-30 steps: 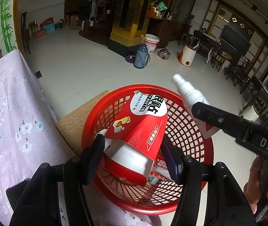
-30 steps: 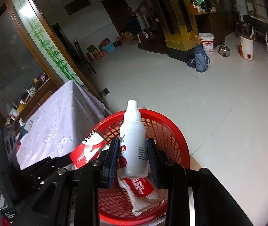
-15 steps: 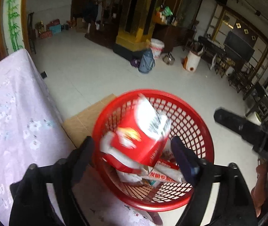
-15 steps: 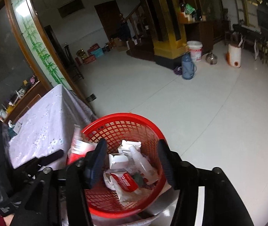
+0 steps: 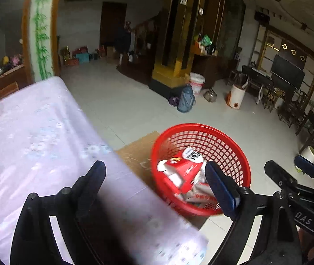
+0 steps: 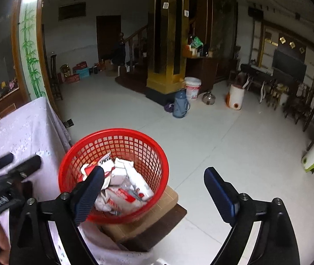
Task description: Collect trash
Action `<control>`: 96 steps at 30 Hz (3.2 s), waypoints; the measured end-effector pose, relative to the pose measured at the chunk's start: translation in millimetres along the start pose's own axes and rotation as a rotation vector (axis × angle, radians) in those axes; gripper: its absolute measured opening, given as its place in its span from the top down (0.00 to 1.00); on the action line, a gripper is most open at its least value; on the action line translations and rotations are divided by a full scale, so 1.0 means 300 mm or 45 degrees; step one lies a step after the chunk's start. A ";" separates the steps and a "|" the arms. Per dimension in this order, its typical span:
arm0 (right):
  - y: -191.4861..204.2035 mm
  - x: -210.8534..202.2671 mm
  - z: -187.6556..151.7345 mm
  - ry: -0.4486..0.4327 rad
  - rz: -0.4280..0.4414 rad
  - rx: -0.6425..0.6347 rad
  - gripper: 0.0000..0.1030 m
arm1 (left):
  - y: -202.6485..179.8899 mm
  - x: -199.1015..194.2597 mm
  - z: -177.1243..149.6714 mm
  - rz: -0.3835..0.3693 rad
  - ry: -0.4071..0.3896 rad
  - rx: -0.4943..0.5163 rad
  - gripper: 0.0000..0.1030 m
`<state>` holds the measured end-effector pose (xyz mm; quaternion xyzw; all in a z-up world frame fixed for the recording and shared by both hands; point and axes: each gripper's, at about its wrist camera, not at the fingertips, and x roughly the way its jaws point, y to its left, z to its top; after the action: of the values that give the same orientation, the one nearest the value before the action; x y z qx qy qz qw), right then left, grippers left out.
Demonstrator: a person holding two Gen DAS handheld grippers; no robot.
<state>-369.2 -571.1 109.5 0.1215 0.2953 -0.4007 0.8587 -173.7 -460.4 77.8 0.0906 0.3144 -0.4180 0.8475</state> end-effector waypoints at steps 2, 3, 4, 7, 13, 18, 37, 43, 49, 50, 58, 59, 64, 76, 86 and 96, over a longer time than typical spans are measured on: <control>0.015 -0.035 -0.026 -0.020 -0.003 -0.006 0.08 | 0.031 -0.052 -0.012 0.037 -0.029 0.018 0.10; 0.020 -0.059 -0.040 -0.041 0.002 -0.003 0.07 | 0.049 -0.098 -0.032 0.076 -0.049 0.037 0.08; 0.026 -0.084 -0.056 -0.062 -0.007 -0.002 0.06 | 0.064 -0.130 -0.045 0.104 -0.065 0.053 0.06; 0.057 -0.122 -0.084 -0.086 -0.007 -0.030 0.05 | 0.112 -0.219 -0.072 0.202 -0.102 0.067 0.06; 0.112 -0.214 -0.150 -0.145 -0.008 -0.070 0.03 | 0.192 -0.390 -0.191 0.382 -0.143 0.124 0.03; 0.162 -0.231 -0.203 -0.121 0.000 -0.127 0.03 | 0.250 -0.499 -0.299 0.495 -0.187 0.078 0.03; 0.294 -0.280 -0.283 -0.149 0.038 -0.253 0.03 | 0.277 -0.524 -0.377 0.495 -0.138 -0.005 0.03; 0.288 -0.271 -0.283 -0.141 0.045 -0.251 0.02 | 0.253 -0.498 -0.389 0.497 -0.118 0.044 0.03; 0.288 -0.265 -0.286 -0.139 0.044 -0.254 0.02 | 0.242 -0.491 -0.394 0.487 -0.104 0.060 0.03; 0.290 -0.265 -0.287 -0.140 0.046 -0.254 0.02 | 0.243 -0.490 -0.394 0.484 -0.102 0.059 0.03; 0.290 -0.267 -0.288 -0.143 0.050 -0.255 0.02 | 0.243 -0.489 -0.397 0.481 -0.101 0.060 0.03; 0.291 -0.264 -0.287 -0.142 0.051 -0.258 0.02 | 0.243 -0.488 -0.398 0.481 -0.102 0.060 0.03; 0.295 -0.263 -0.283 -0.144 0.053 -0.253 0.02 | 0.243 -0.487 -0.397 0.479 -0.099 0.059 0.03; 0.295 -0.264 -0.276 -0.145 0.052 -0.249 0.02 | 0.239 -0.484 -0.402 0.474 -0.096 0.061 0.03; 0.292 -0.261 -0.274 -0.142 0.054 -0.249 0.02 | 0.235 -0.479 -0.408 0.469 -0.091 0.062 0.03; 0.294 -0.260 -0.275 -0.142 0.059 -0.254 0.02 | 0.236 -0.474 -0.411 0.463 -0.087 0.062 0.03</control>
<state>-375.4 -429.1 88.6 0.0198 0.2826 -0.3555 0.8907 -240.4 -271.5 59.6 0.1520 0.2536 -0.2681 0.9169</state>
